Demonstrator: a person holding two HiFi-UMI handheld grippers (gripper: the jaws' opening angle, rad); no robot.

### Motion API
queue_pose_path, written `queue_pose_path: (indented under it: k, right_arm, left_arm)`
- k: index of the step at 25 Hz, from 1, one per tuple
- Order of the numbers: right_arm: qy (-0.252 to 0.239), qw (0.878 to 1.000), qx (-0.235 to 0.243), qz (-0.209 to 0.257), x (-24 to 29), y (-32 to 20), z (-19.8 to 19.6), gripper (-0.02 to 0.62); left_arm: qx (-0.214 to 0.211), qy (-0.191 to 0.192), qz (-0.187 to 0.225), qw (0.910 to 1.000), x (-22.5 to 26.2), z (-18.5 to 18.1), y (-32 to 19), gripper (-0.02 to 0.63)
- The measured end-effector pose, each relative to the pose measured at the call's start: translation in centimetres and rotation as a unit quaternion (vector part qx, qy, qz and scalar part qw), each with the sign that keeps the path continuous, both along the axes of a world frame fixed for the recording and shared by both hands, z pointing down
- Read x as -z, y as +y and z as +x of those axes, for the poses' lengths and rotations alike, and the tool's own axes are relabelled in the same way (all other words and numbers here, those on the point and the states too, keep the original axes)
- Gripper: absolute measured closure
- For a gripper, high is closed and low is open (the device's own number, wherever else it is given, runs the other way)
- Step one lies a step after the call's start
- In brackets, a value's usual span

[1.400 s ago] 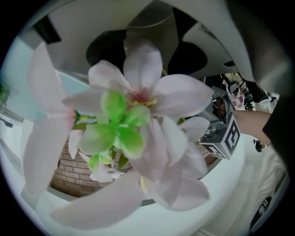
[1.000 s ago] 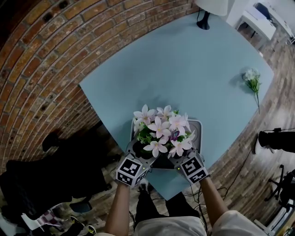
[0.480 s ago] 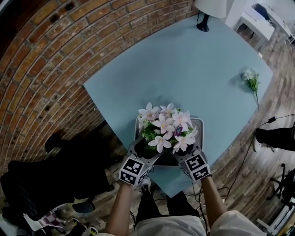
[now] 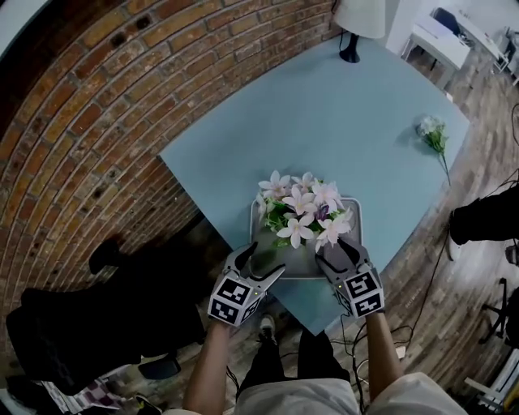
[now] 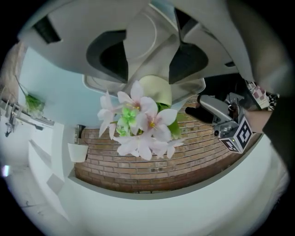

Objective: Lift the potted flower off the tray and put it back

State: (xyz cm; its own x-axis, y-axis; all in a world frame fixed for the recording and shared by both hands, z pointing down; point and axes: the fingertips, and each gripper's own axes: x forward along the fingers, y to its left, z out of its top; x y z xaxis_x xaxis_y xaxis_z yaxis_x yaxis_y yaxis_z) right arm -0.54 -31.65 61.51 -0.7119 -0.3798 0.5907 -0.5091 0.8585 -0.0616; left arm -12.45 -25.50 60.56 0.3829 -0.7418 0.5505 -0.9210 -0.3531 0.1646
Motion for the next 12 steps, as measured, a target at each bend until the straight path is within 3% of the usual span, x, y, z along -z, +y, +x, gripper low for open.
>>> queue_pose_path:
  k: [12]
  right_arm:
    - [-0.018, 0.997, -0.043, 0.061, 8.4, 6.5, 1.3, 0.304]
  left_arm:
    - [-0.060, -0.029, 0.051, 0.9964, 5.7, 0.6, 5.3, 0.225]
